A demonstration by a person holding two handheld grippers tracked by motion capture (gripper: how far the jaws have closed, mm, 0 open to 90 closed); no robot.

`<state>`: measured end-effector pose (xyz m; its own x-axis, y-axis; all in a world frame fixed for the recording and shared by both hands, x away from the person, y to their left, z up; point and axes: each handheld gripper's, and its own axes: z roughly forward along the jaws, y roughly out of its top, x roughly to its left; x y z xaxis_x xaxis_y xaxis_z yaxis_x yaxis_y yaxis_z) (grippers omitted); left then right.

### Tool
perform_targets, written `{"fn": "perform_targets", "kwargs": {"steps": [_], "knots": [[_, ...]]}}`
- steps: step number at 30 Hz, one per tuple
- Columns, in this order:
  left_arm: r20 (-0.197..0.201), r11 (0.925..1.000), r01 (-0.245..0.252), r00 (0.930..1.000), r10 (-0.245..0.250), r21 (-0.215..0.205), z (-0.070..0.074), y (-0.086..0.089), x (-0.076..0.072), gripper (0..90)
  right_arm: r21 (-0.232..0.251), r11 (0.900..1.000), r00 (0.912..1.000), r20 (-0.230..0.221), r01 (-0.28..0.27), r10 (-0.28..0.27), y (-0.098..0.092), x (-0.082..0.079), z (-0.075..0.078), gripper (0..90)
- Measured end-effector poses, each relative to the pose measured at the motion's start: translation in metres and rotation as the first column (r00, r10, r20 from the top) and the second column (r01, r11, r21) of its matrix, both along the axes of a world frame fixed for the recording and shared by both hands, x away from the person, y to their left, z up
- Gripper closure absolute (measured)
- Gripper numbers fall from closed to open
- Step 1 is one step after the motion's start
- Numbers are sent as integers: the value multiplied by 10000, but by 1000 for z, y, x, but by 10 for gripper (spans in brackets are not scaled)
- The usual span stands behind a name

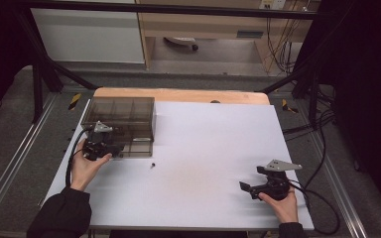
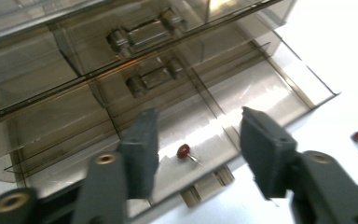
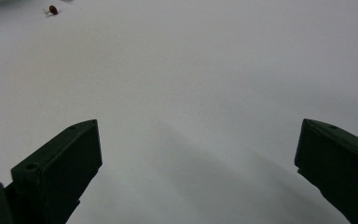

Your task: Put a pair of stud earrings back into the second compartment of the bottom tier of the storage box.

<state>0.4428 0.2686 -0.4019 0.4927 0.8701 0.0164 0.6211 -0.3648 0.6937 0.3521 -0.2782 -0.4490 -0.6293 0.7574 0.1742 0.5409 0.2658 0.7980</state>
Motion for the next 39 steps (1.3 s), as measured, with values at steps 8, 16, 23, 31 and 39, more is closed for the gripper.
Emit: {"fn": "perform_targets", "kwargs": {"steps": [8,16,23,31,39], "knots": [[-18,9987,287,9996,-288,-412,8,-3,-16,255,9,10000,10000,-20,-31,31,0,0,0,12],[41,9971,589,9983,-588,-476,10,-9,-29,135,5,10000,10000,-21,-22,22,0,0,0,11],[70,9955,775,9970,-772,-548,8,-16,-39,92,6,10000,10000,-25,-22,22,0,0,0,11],[67,9911,1172,9931,-1170,-625,2,-31,-47,91,13,10000,10000,-25,-20,20,0,0,0,10],[4,9858,1589,9873,-1591,-545,-3,-51,-49,95,11,10000,10000,-31,-21,21,0,0,0,10]]}}
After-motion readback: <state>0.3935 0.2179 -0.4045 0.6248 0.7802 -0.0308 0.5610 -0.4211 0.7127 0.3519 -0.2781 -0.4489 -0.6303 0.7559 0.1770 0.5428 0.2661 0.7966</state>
